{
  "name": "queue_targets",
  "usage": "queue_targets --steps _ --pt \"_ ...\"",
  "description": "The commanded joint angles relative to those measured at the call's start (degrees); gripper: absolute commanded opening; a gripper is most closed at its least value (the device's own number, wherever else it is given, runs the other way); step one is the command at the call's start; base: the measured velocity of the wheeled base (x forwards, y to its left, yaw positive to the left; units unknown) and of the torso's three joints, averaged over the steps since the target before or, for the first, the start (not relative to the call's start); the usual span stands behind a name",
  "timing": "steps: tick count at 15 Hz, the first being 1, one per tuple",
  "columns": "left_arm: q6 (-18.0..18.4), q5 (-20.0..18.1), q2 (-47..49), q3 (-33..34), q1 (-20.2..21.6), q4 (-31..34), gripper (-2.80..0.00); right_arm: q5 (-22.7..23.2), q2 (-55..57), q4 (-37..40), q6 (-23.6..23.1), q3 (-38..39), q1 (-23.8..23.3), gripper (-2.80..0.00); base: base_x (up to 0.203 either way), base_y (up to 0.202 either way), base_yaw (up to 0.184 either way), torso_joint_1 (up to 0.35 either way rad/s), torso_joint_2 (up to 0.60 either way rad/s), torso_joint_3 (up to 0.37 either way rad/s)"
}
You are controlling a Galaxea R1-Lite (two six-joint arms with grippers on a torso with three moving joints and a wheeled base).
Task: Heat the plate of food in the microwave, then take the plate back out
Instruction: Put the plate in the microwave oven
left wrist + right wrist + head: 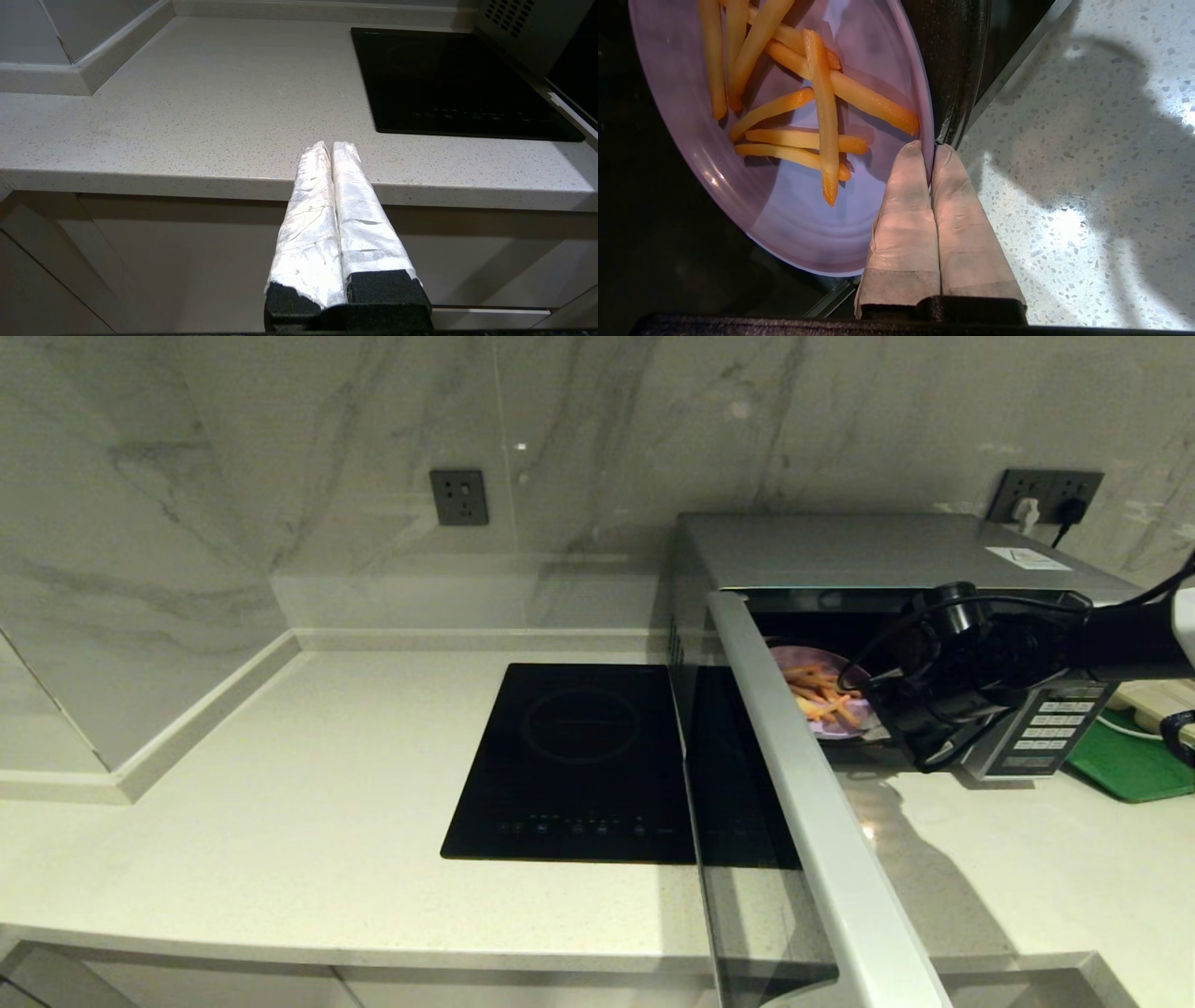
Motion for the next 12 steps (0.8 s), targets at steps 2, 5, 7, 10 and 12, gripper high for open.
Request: queue_targets --steps 2,5,7,10,12 --pt "-0.1 0.0 0.0 0.0 0.0 0.0 -2.80 -0.2 -0.2 0.2 -0.3 0.3 -0.1 0.00 0.000 0.000 0.000 0.000 0.00 0.000" --pt "0.0 0.0 0.0 0.0 0.0 0.0 -2.80 -0.2 -2.0 0.1 -0.6 0.4 -0.1 0.00 0.000 0.000 0.000 0.000 0.00 0.000" --pt "-0.1 0.0 0.0 0.0 0.0 0.0 -2.80 -0.2 -3.5 0.1 -0.7 0.5 -0.1 0.00 0.000 0.000 0.000 0.000 0.00 0.000" --pt "0.0 0.0 0.0 0.0 0.0 0.0 -2.80 0.5 -7.6 0.1 -0.6 2.8 0.0 0.00 0.000 0.000 0.000 0.000 0.00 0.000" --pt "0.0 0.0 0.0 0.0 0.0 0.0 -2.80 1.3 -10.5 0.1 -0.9 6.3 0.2 0.00 0.000 0.000 0.000 0.000 0.00 0.000"
